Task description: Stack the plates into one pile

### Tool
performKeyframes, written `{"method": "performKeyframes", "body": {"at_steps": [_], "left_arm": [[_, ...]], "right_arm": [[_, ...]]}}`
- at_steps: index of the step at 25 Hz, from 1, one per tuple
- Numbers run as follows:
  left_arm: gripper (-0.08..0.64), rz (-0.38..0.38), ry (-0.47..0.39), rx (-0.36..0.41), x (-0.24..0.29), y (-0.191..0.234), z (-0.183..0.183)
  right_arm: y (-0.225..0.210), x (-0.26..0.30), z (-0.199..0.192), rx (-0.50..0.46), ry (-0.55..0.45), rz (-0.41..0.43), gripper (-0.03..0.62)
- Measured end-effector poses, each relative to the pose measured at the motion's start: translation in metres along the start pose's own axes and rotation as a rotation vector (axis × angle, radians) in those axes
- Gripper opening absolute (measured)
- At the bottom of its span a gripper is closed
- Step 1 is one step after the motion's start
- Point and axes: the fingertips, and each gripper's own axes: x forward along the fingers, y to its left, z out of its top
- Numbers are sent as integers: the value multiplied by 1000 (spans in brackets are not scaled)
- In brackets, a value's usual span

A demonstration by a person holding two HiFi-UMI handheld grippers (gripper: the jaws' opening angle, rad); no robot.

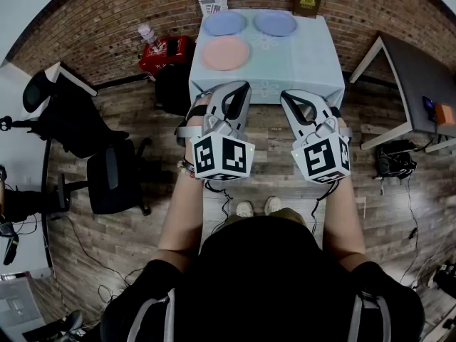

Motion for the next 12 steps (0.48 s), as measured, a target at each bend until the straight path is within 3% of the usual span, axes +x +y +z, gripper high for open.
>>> {"method": "performKeyframes", "body": {"at_steps": [12], "left_arm": [[21,-3,-2,22,-3,4,5]], "right_arm": [[-6,-3,10,-9,-10,-15,35]]}}
